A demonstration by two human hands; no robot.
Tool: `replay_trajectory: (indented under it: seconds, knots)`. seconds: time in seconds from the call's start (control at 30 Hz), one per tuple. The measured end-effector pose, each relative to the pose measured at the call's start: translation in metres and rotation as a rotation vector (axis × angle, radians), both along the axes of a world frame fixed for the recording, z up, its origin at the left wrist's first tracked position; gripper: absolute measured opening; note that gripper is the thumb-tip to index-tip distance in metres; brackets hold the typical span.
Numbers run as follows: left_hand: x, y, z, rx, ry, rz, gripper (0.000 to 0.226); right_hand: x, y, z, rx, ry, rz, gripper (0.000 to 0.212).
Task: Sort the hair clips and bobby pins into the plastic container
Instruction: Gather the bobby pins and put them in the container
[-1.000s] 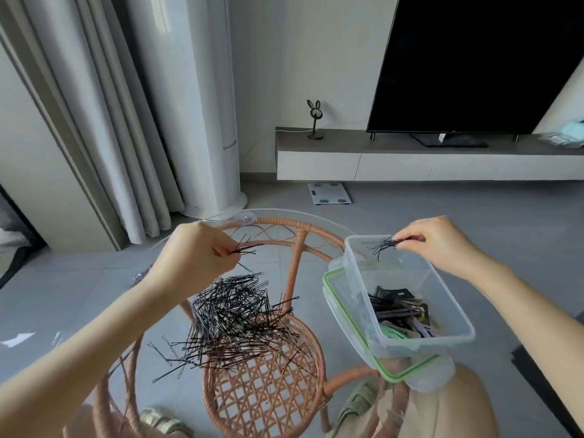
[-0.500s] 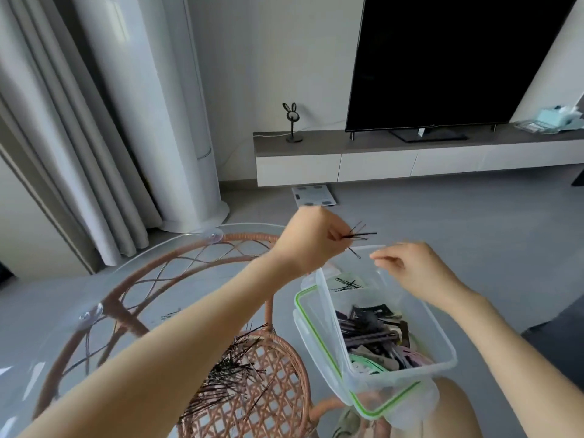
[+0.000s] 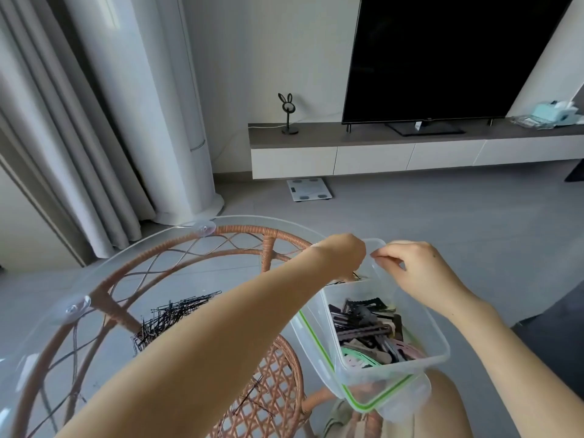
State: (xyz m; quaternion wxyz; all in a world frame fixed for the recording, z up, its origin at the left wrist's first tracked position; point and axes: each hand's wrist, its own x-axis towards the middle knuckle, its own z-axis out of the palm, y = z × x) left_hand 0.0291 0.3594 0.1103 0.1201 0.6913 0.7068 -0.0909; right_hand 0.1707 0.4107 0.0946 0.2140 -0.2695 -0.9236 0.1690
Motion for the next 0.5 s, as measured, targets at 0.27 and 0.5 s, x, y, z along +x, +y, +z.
replay_trajectory:
  seconds: [0.27,0.5]
  knots:
    - [-0.035,-0.034,0.021,0.148,-0.550,0.171,0.042,0.000,-0.019,0.012,0.048,-0.023,-0.045,0.018]
    - [-0.103,-0.145,0.004,0.605,-0.475,0.451,0.028,-0.025,-0.120,0.019,-0.233,0.330,0.134,0.029]
